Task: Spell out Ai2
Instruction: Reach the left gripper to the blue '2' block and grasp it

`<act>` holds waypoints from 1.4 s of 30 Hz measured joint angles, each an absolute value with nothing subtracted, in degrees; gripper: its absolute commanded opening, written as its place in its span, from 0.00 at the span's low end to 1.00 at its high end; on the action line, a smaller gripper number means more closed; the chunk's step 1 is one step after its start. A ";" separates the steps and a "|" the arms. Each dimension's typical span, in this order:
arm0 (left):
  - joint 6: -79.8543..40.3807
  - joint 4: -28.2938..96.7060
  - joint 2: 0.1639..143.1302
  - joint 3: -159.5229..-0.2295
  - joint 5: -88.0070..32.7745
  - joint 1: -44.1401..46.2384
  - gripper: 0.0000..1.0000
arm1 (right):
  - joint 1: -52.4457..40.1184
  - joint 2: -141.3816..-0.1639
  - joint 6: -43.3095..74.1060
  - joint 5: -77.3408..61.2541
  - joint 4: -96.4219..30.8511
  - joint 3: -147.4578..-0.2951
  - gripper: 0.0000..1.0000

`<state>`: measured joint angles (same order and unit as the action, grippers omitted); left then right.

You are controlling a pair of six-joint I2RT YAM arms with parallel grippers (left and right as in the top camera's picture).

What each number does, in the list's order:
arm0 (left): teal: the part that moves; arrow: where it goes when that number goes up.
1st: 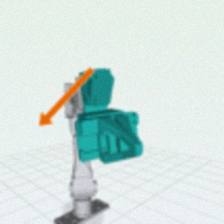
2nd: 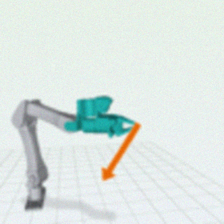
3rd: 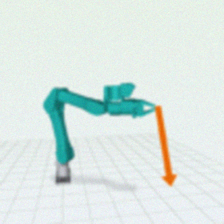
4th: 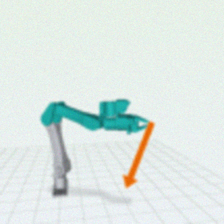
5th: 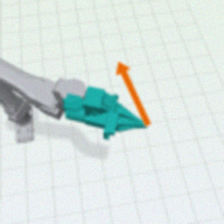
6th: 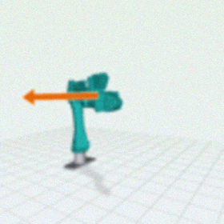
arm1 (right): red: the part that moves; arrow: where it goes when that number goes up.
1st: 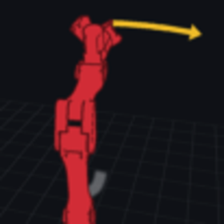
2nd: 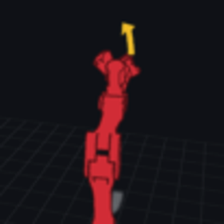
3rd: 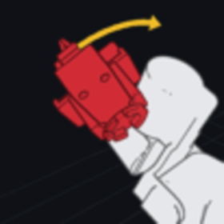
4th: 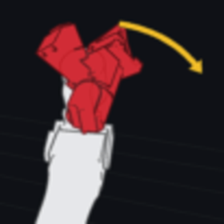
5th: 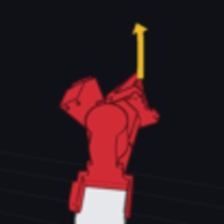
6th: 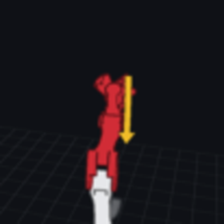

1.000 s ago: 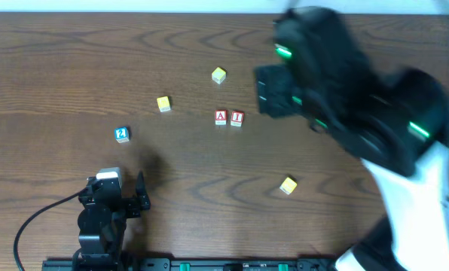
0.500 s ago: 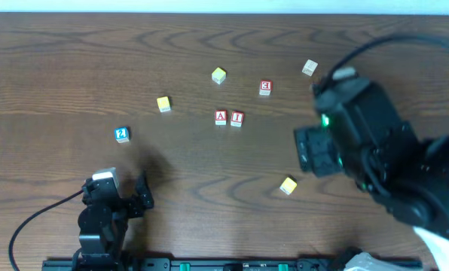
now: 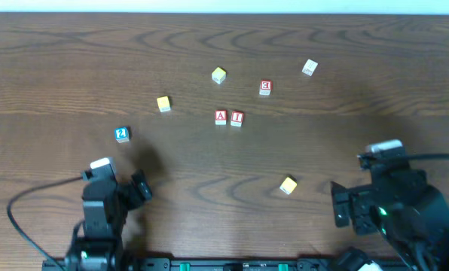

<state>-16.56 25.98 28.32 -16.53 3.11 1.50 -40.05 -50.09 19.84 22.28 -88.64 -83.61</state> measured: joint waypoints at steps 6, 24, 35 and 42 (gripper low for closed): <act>-11.79 25.19 46.72 -30.57 9.78 1.50 0.95 | -40.05 -54.85 19.84 20.99 -88.23 -83.33 0.99; -3.66 1.08 82.41 -38.24 9.93 0.25 0.95 | -40.05 -59.96 20.67 14.68 -88.66 -83.15 0.99; -7.27 -0.14 87.22 -38.24 8.99 -2.94 0.81 | -40.05 -59.96 21.50 14.55 -86.83 -83.15 0.99; -9.23 0.19 87.39 -38.24 7.92 -2.94 0.57 | -40.05 -60.53 22.17 14.55 -86.02 -83.15 0.99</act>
<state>-9.23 0.19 87.39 -38.24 7.92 -2.94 -40.05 -60.53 22.17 14.55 -86.02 -83.15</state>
